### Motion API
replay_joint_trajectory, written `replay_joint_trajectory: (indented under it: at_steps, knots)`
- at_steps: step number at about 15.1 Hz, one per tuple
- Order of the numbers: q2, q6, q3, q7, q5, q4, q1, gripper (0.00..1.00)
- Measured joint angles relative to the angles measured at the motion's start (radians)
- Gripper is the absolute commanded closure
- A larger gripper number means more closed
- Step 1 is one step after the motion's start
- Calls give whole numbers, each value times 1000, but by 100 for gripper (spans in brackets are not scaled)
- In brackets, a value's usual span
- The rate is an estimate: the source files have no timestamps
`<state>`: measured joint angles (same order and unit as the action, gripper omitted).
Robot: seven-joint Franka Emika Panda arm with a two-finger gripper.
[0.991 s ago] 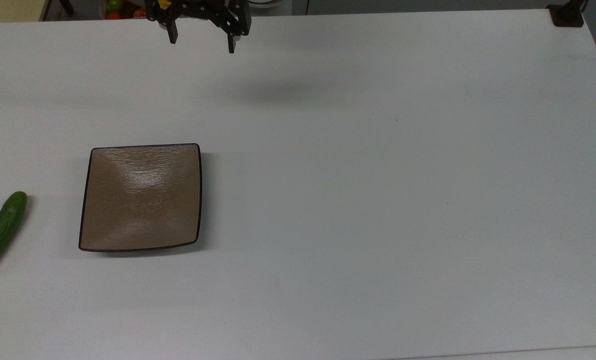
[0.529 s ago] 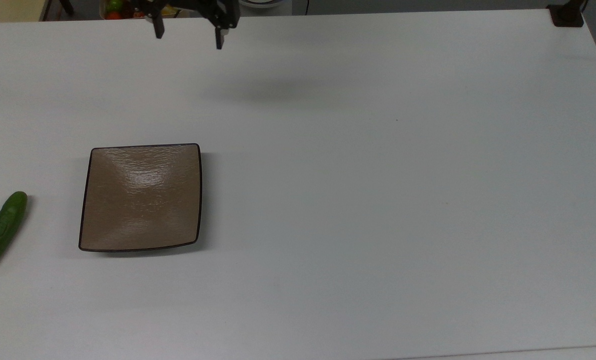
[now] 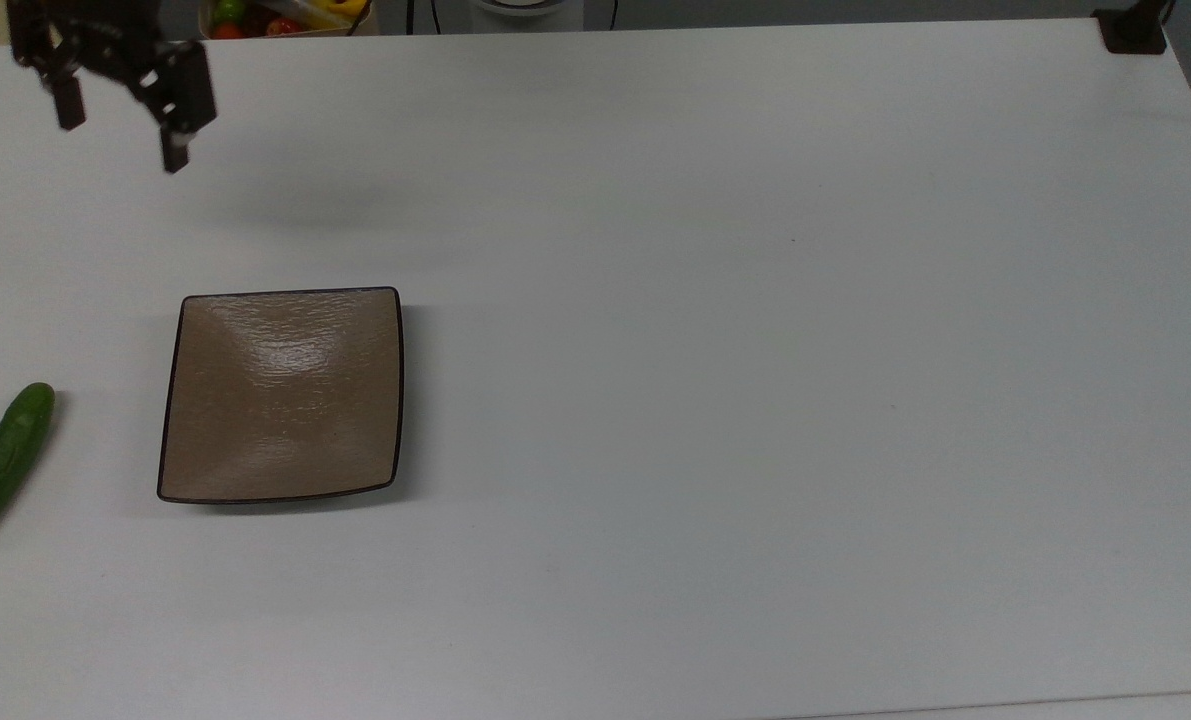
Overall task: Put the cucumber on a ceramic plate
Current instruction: 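Move the open gripper over to the green cucumber beside the plate, then lower the gripper onto the cucumber and close it around the middle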
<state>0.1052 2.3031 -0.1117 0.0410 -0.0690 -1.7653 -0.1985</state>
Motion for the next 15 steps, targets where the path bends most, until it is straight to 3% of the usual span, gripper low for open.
replay_joint_trajectory:
  at_steps: [4, 15]
  knots:
    - [182, 171, 1, 0, -18, 76, -67, 0]
    - [571, 527, 4, 0, -39, 303, -122, 0]
